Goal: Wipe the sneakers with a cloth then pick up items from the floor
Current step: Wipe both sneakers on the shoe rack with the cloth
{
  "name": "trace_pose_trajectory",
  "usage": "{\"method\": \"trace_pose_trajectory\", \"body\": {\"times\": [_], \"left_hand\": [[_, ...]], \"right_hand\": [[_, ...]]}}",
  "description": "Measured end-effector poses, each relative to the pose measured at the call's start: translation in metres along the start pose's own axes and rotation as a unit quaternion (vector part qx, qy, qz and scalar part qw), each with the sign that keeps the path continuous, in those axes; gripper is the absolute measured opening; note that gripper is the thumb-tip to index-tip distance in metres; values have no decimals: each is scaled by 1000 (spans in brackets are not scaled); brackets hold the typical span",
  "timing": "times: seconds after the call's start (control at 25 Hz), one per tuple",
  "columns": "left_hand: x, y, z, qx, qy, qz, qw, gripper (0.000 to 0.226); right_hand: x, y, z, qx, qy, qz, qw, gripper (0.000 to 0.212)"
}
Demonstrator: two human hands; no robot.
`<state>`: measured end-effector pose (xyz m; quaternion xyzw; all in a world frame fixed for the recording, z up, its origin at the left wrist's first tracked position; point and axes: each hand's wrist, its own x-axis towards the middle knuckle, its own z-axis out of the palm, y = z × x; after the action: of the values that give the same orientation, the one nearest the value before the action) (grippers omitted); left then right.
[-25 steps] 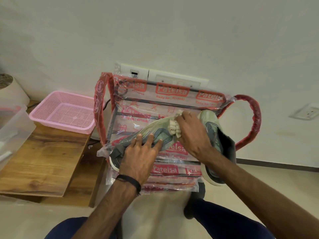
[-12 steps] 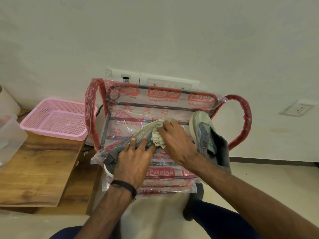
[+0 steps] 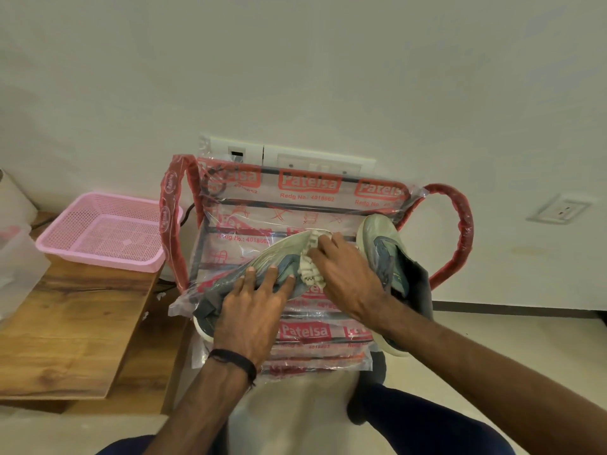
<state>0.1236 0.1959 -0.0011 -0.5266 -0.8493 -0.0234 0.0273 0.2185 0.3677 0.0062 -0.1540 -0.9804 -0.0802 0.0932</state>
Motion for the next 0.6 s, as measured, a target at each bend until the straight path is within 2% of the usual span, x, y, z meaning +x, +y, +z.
{"method": "trace_pose_trajectory", "body": {"times": [0.08,0.12,0.24,0.28,0.4,0.44,0.52,0.56,0.6], "left_hand": [[2,1,-2,-6,0,0,1000,71],[5,2,-4,-11,-3,2,1000,71],[9,4,-7,-10,-13,2,1000,69],[8,4,-6,-13,-10,-1,1000,69],[5,2,-2,-16,-8,-6,1000,68],[6,2,-1,-19,-11,-1,1000,69],[9,3,-3,-20,-20,9,1000,71],[9,3,-3,-18,-20,9,1000,71],[6,3,-3,-18,-17,8,1000,71]], "right_hand": [[3,7,0,-24,1,-38,999,48],[12,14,0,-30,2,-14,999,49],[41,22,0,-19,33,133,990,48],[43,14,2,-12,28,124,992,45],[22,-10,9,-12,3,-44,999,46],[20,-4,6,-11,8,-43,999,49],[33,18,2,-32,36,71,996,51],[39,25,2,-34,32,136,990,46],[42,30,3,-30,19,166,985,41]]}}
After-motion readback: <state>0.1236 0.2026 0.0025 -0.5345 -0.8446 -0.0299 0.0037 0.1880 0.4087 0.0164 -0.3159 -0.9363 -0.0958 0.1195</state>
